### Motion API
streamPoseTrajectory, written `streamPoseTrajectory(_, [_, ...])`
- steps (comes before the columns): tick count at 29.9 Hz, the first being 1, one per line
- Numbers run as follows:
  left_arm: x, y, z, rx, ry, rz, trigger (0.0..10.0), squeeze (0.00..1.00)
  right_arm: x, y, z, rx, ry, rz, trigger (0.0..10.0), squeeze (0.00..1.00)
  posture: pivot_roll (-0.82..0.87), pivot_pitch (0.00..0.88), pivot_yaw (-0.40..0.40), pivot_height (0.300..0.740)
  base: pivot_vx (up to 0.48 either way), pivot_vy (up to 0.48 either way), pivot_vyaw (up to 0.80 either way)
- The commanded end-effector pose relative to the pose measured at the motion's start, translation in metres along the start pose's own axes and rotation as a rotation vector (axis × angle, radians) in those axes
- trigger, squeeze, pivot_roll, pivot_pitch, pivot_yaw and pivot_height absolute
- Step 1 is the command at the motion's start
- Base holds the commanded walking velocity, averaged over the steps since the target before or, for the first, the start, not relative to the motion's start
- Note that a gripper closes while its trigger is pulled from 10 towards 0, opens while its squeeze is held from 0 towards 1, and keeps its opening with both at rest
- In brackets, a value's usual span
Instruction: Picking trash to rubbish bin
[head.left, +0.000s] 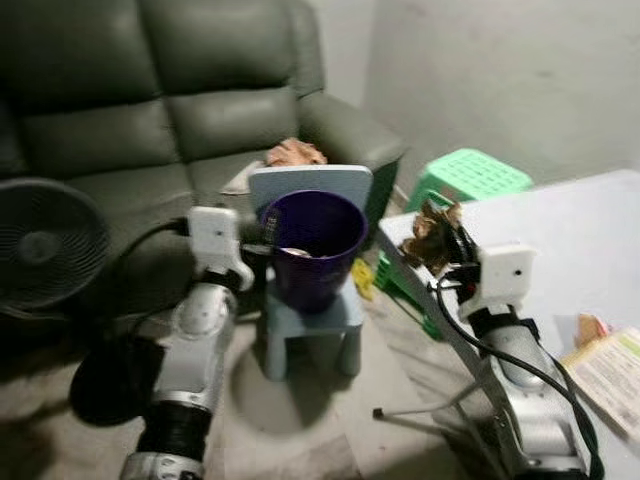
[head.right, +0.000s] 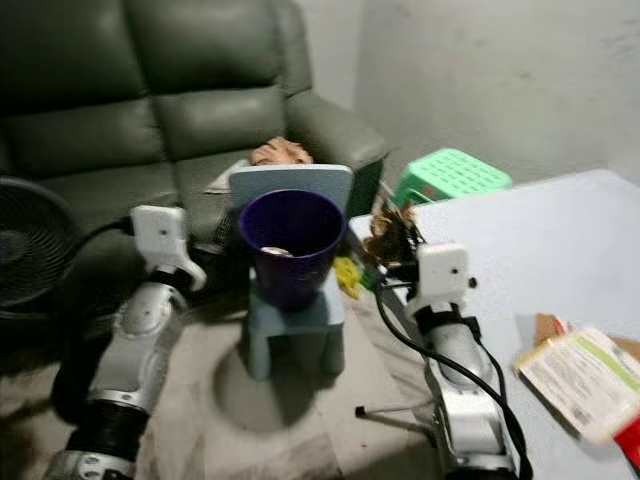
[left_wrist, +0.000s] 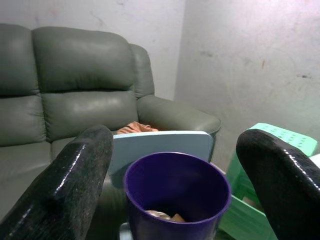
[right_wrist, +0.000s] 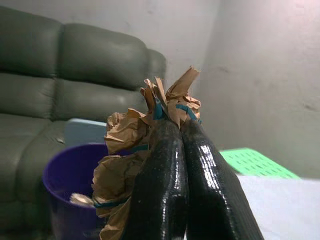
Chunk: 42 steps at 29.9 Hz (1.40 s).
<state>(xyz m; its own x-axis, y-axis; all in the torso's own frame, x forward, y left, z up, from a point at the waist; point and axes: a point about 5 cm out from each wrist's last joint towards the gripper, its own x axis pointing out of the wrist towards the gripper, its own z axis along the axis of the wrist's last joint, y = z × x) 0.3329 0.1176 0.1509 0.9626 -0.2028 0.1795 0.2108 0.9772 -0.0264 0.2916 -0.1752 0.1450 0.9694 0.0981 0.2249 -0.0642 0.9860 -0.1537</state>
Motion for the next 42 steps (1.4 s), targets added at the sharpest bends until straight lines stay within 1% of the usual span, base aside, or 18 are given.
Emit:
streamPoseTrajectory(1, [0.0001,0.0069,0.0024,0.012,-0.01,0.009,10.0,0.0,0.0025,0.0044,0.0019,0.012,-0.005,0.017,10.0,0.0,-0.02,0.0,-0.07,0.74,0.0,0.0,0.8])
streamPoseTrajectory(8, [0.0013,0.0047,0.0023,0.011,-0.007,-0.004,10.0,0.0,0.0023,0.0053,0.0018,0.019,-0.007,0.022,10.0,0.0,-0.03,0.0,-0.067,0.74,0.0,0.0,0.8])
streamPoseTrajectory(11, [0.0014,0.003,0.0021,0.008,-0.008,-0.015,10.0,0.0,0.0017,0.0058,0.0019,0.042,-0.014,0.027,10.0,0.0,-0.03,0.0,-0.067,0.74,0.0,0.0,0.47])
streamPoseTrajectory(14, [0.0009,0.0006,0.0014,-0.002,-0.006,-0.042,10.0,0.0,0.0002,0.0058,0.0026,0.075,-0.022,0.027,10.0,0.0,-0.03,0.0,-0.066,0.74,0.0,0.0,0.0])
streamPoseTrajectory(18, [0.0007,-0.0007,0.0005,-0.028,0.001,-0.067,10.0,0.0,0.0002,0.0061,0.0028,0.075,-0.023,0.031,10.0,0.0,-0.03,0.0,-0.065,0.74,0.0,0.0,0.0])
streamPoseTrajectory(25, [0.0003,-0.0007,0.0011,-0.036,-0.003,-0.075,10.0,0.0,0.0002,0.0065,0.0026,0.08,-0.023,0.036,10.0,0.0,-0.03,0.0,-0.066,0.74,0.0,0.0,0.0])
streamPoseTrajectory(32, [0.0003,0.0,0.0016,-0.045,-0.007,-0.086,10.0,0.0,0.0009,0.0078,0.0018,0.089,-0.021,0.047,10.0,0.0,-0.03,0.0,-0.064,0.74,0.356,0.0,0.0])
streamPoseTrajectory(42, [0.0009,-0.0003,0.0022,-0.044,-0.009,-0.095,10.0,0.0,-0.0001,0.0095,0.0011,0.094,-0.022,0.055,10.0,0.0,-0.03,0.0,-0.061,0.74,0.478,0.0,0.0])
